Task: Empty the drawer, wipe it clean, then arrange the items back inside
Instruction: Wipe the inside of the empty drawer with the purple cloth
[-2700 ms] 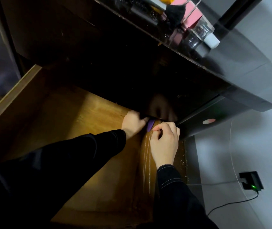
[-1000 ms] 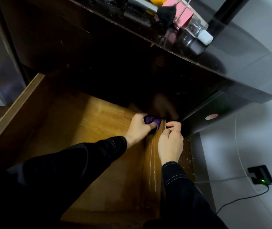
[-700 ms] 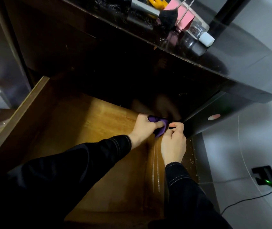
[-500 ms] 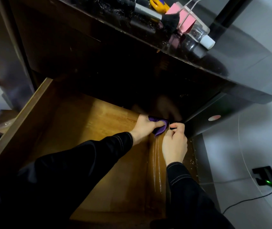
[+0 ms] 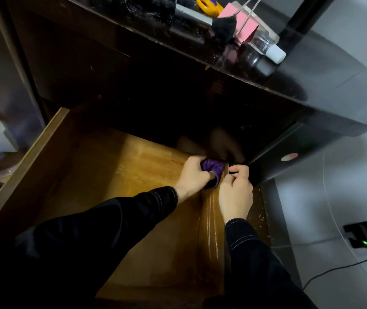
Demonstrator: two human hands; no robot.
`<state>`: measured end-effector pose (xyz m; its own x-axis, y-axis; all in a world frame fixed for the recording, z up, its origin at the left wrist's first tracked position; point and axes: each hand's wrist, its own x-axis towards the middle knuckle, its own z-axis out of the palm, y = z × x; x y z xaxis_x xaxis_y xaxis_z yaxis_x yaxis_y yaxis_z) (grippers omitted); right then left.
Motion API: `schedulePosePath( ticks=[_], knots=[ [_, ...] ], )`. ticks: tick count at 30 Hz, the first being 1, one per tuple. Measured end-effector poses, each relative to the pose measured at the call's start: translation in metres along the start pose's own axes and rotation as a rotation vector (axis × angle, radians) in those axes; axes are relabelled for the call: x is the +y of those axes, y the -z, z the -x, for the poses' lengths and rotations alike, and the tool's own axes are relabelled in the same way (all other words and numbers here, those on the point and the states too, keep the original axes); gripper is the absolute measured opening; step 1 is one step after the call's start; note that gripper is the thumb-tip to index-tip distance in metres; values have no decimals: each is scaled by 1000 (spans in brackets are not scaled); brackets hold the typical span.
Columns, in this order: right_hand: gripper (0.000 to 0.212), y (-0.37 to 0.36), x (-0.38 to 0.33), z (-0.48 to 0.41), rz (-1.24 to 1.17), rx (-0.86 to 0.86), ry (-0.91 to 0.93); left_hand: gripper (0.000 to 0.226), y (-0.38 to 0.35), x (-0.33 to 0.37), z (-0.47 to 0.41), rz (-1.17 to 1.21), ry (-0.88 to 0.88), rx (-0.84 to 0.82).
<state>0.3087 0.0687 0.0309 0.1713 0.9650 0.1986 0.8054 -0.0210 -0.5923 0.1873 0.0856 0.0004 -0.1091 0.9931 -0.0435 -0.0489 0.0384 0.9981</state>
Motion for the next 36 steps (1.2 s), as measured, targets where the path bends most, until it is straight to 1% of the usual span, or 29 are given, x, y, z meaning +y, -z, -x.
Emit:
schedulePosePath(
  ticks=[2, 3, 5, 7, 8, 11, 13, 14, 16, 18, 22, 24, 26, 28, 30, 31, 33, 35, 36],
  knots=[
    [17, 0, 0, 1, 0, -6, -4, 22, -4, -7, 6, -41, -34, 21],
    [18, 1, 0, 0, -5, -11, -6, 26, -3, -13, 8, -105, -37, 21],
    [19, 2, -1, 0, -10, -22, -11, 33, 1, -24, 11, -220, 6, -19],
    [19, 1, -2, 1, -7, -20, -8, 37, 6, -23, 9, -255, 50, -51],
    [19, 1, -2, 1, -5, -15, -4, 34, 6, -18, 6, -243, 35, -50],
    [18, 0, -1, 0, -2, -2, -1, 22, 0, -2, 3, -186, -84, -1],
    [19, 0, 0, 1, -9, -6, -8, 22, -2, -6, 9, -189, -114, 19],
    [20, 0, 1, 1, -12, -10, -12, 24, -1, -13, 13, -211, -99, 8],
    [21, 0, 1, 1, -7, -10, -14, 30, 4, -25, 20, -270, -16, -59],
    [21, -1, 1, 1, -1, -2, -15, 32, 10, -24, 20, -292, 30, -112],
    [22, -2, 2, 1, -6, 16, -14, 24, 10, 2, 8, -193, -98, -104],
    [22, -2, 2, 1, -1, 21, -12, 25, 6, 0, 15, -185, -125, -74],
    [22, -2, 3, 1, 9, 22, -6, 27, 6, -15, 26, -227, -83, -75],
    [24, -2, 3, 1, 20, 20, 3, 27, 10, -26, 32, -278, -3, -117],
    [26, -2, 3, 1, 24, 8, -2, 29, 15, -21, 27, -248, 59, -141],
    [27, -2, 4, 0, 21, 4, -8, 29, 15, -15, 22, -199, 58, -142],
    [28, -2, 4, 0, 15, 4, -12, 26, 11, -1, 16, -138, -16, -112],
    [29, -2, 3, 1, 16, 11, -10, 26, 6, 3, 18, -139, -87, -67],
    [28, -2, 3, 0, 18, 12, -12, 26, 5, -2, 22, -160, -89, -59]
  ],
)
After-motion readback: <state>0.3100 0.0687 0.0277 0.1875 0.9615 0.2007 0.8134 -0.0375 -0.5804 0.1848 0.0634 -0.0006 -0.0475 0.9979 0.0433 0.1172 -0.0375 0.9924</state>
